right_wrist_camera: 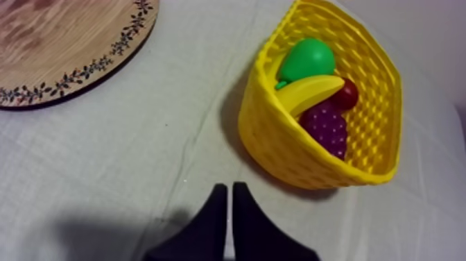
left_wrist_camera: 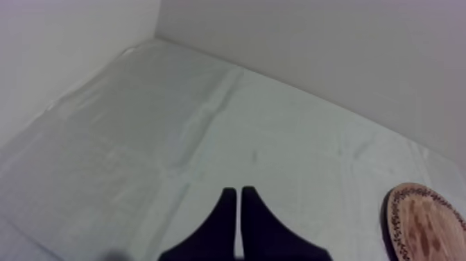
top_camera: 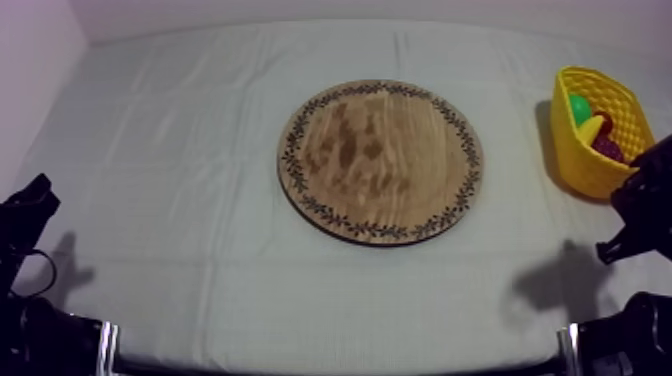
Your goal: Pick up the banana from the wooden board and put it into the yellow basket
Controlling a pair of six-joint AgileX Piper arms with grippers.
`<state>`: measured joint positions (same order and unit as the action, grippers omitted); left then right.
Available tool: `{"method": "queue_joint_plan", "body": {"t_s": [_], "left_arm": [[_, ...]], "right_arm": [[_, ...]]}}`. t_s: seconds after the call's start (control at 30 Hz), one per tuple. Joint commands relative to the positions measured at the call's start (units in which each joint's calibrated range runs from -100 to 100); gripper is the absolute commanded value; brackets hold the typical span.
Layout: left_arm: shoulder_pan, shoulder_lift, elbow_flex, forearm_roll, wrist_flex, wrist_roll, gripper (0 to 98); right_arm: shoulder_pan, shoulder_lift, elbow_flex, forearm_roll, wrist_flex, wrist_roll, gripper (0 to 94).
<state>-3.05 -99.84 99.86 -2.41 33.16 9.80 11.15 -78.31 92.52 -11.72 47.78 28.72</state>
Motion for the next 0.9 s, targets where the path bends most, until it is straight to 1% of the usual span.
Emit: {"method": "queue_joint_plan", "body": {"t_s": [0.0,0.13,0.23,0.27,0.33,0.4,0.43,0.57,0.67,0.73,0.87], "left_arm": [[-0.02,0.02,0.03,-0.01,-0.01,-0.01,0.1],[-0.02,0.02,0.03,-0.01,-0.01,0.0,0.1],[-0.02,0.02,0.03,-0.01,-0.01,0.01,0.1],[-0.02,0.02,0.03,-0.01,-0.01,0.0,0.1],[-0.02,0.02,0.03,-0.01,-0.01,0.02,0.1],[-0.02,0.02,0.03,-0.01,-0.01,0.01,0.1],[-0.02,0.02,0.03,-0.01,-0.01,0.01,0.1],[-0.02,0.02,0.03,-0.01,-0.01,0.01,0.1],[-0.02,0.02,0.03,-0.01,-0.01,-0.01,0.1],[-0.02,0.02,0.03,-0.01,-0.01,-0.01,0.1],[-0.02,0.02,0.03,-0.01,-0.01,-0.01,0.1]], "right_arm": [[-0.42,-6.05,0.62,0.75,0.07,-6.04,0.7],[-2.51,-13.52,1.73,3.69,0.28,-14.54,0.4],[-4.63,-16.1,3.53,5.95,-2.02,-21.7,0.3],[-5.09,-16.5,4.01,6.38,-2.9,-23.16,0.3],[-5.73,-16.98,5.02,7.09,-5.3,-24.47,0.3],[-6.22,-17.22,6.05,8.33,-8.46,-24.57,0.3],[-6.41,-17.29,6.35,8.82,-9.13,-23.77,0.3],[-7.13,-17.41,6.87,9.75,-10.16,-18.2,0.2],[-7.36,-17.43,6.98,9.94,-10.35,-15.78,0.2],[-7.42,-17.44,7.01,9.99,-10.39,-15.46,0.2],[-7.42,-17.44,7.03,10.03,-10.43,-16.06,0.2]]}}
